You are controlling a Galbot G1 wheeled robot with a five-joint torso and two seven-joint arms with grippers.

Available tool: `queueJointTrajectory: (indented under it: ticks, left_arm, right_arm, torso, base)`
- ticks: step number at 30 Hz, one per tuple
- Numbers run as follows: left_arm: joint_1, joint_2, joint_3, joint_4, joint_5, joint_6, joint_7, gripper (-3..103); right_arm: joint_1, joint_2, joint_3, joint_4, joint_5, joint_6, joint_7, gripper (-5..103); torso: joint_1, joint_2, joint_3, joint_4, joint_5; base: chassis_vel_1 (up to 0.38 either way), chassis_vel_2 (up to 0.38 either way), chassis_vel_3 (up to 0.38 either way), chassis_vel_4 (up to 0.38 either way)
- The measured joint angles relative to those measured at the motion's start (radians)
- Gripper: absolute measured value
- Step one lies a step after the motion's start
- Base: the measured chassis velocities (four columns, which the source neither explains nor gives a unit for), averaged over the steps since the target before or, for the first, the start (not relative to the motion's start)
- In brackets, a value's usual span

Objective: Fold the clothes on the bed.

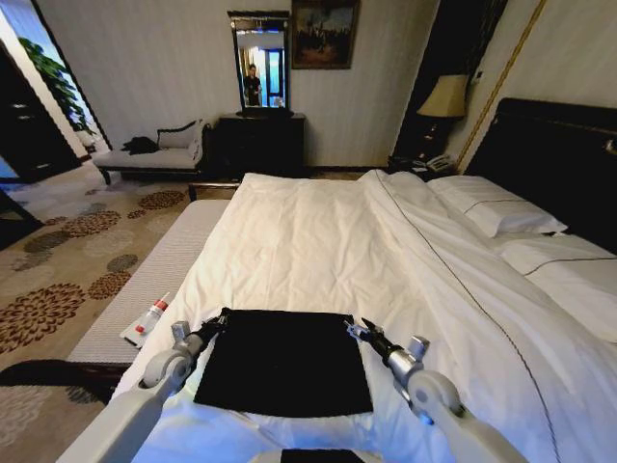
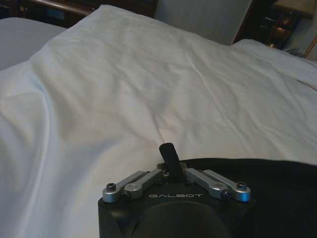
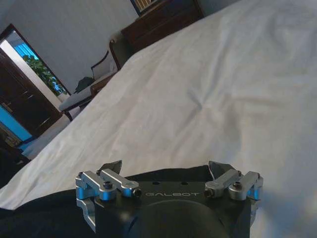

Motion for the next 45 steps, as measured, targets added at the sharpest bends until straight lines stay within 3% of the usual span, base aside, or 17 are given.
queueJointTrajectory:
  ticks: [14,21,27,29,33,34,36,38,42,45]
  left_arm:
    - [-0.007,0.000,0.006,-0.005,-0.007,-0.001,-0.004,2]
    - [-0.014,0.001,0.010,-0.005,-0.009,-0.001,-0.005,2]
    - [-0.014,-0.006,0.010,0.003,-0.004,-0.007,-0.002,2]
    - [-0.014,-0.008,0.010,0.004,-0.003,-0.008,-0.002,2]
    - [-0.013,-0.012,0.011,0.000,-0.002,-0.009,0.000,2]
    - [-0.013,-0.012,0.011,0.000,-0.002,-0.009,0.000,2]
    - [-0.013,-0.014,0.012,0.000,-0.001,-0.009,0.000,2]
    - [-0.013,-0.015,0.012,0.000,-0.001,-0.009,0.000,2]
    - [-0.008,-0.014,0.010,-0.005,0.000,-0.010,0.001,2]
    - [-0.004,-0.013,0.008,-0.007,0.000,-0.011,0.001,2]
  right_arm:
    - [0.072,0.019,-0.044,-0.116,-0.012,-0.020,-0.005,96]
    - [0.098,0.020,-0.062,-0.154,-0.020,-0.025,-0.006,85]
    - [0.106,0.020,-0.077,-0.156,-0.027,-0.027,-0.006,58]
    - [0.107,0.020,-0.079,-0.156,-0.029,-0.027,-0.006,58]
    - [0.102,0.019,-0.083,-0.153,-0.035,-0.027,-0.006,36]
    - [0.102,0.019,-0.083,-0.153,-0.035,-0.027,-0.006,36]
    - [0.100,0.019,-0.085,-0.147,-0.037,-0.026,-0.006,25]
    - [0.100,0.018,-0.085,-0.145,-0.038,-0.026,-0.006,25]
    - [0.097,0.014,-0.084,-0.134,-0.038,-0.025,-0.005,4]
    - [0.097,0.014,-0.083,-0.129,-0.038,-0.025,-0.002,1]
  torso:
    - [0.000,0.000,0.000,-0.0001,0.0000]
    - [0.000,0.000,0.000,-0.0002,-0.0001]
    - [0.000,0.000,0.000,-0.0001,-0.0001]
    - [0.000,0.000,0.000,-0.0001,-0.0002]
    - [0.000,0.000,0.000,-0.0002,-0.0001]
    - [0.000,0.000,0.000,-0.0002,-0.0001]
    - [0.000,0.000,0.000,-0.0002,-0.0001]
    - [0.000,0.000,0.000,-0.0002,-0.0001]
    - [0.000,0.000,0.000,-0.0002,-0.0001]
    - [0.000,0.000,0.000,-0.0002,-0.0001]
  base:
    - [0.000,0.000,0.000,0.000]
    - [0.000,0.000,0.000,0.000]
    - [0.000,0.000,0.000,0.000]
    - [0.000,0.000,0.000,0.000]
    - [0.000,0.000,0.000,0.000]
    - [0.000,0.000,0.000,0.000]
    - [0.000,0.000,0.000,0.000]
    - [0.000,0.000,0.000,0.000]
    - [0.000,0.000,0.000,0.000]
    - [0.000,0.000,0.000,0.000]
